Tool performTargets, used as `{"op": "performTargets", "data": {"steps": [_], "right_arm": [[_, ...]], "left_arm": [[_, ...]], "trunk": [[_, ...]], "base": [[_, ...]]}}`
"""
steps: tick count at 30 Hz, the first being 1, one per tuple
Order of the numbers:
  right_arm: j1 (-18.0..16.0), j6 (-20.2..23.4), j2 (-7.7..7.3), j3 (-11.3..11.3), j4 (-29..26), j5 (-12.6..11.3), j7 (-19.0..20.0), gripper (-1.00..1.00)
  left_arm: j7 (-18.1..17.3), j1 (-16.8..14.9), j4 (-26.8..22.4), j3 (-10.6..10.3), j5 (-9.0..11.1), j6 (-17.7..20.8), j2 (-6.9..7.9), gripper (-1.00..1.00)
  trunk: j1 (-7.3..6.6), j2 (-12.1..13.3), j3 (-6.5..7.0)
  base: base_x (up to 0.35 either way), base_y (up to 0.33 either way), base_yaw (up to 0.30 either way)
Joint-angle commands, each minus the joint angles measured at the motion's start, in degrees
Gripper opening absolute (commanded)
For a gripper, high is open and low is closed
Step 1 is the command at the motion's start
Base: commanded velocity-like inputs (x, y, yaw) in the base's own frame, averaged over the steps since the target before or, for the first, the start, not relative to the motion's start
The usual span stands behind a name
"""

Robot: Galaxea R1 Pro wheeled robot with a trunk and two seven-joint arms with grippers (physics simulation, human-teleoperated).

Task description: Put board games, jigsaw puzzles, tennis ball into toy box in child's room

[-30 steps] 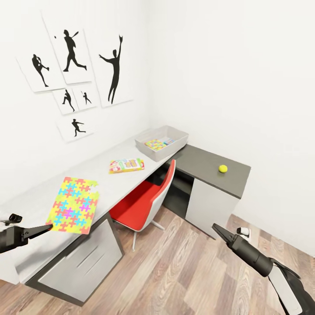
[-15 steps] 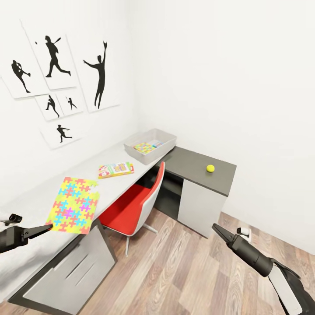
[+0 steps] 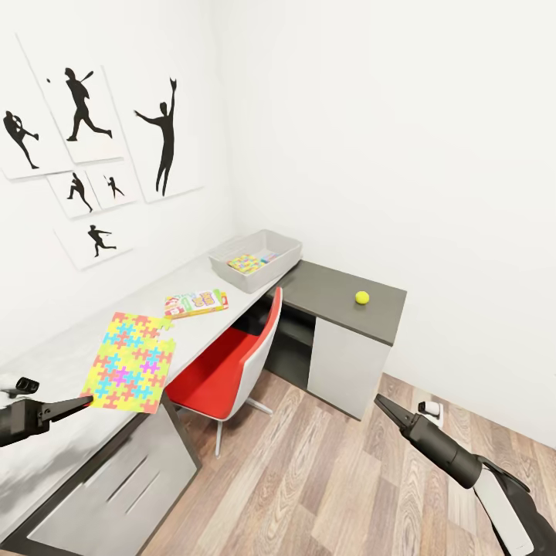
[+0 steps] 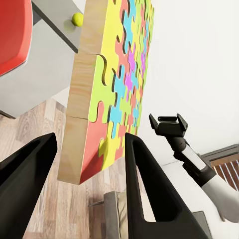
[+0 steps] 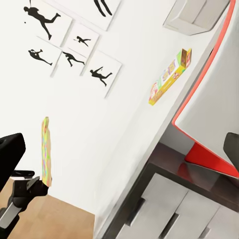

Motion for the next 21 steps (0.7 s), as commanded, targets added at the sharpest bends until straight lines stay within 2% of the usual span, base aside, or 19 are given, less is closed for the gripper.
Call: {"op": "performTargets", "data": {"steps": [1,18,21], "right_arm": [[0.0,0.5,-0.01,0.0,0.0,-0.3,0.0,1.00],[0.0,0.5,-0.01,-0.7,0.1,-0.4,-0.2,1.00],[0.0,0.7,0.00,-0.8,0.1,-0.5,-0.2,1.00]], "left_arm": [[-0.2,0.0,0.0,0.0,0.0,0.6,0.02,-1.00],[-0.2,0.0,0.0,-0.1,0.1,0.6,0.02,-1.00],[-0.2,0.0,0.0,-0.1,0.3,0.6,0.02,-1.00]], "trunk": [[0.03,-0.1,-0.11],[0.03,-0.1,-0.10],[0.03,-0.1,0.01]], "base": [[0.000,0.000,-0.003],[0.000,0.000,-0.001],[0.005,0.000,-0.125]]}}
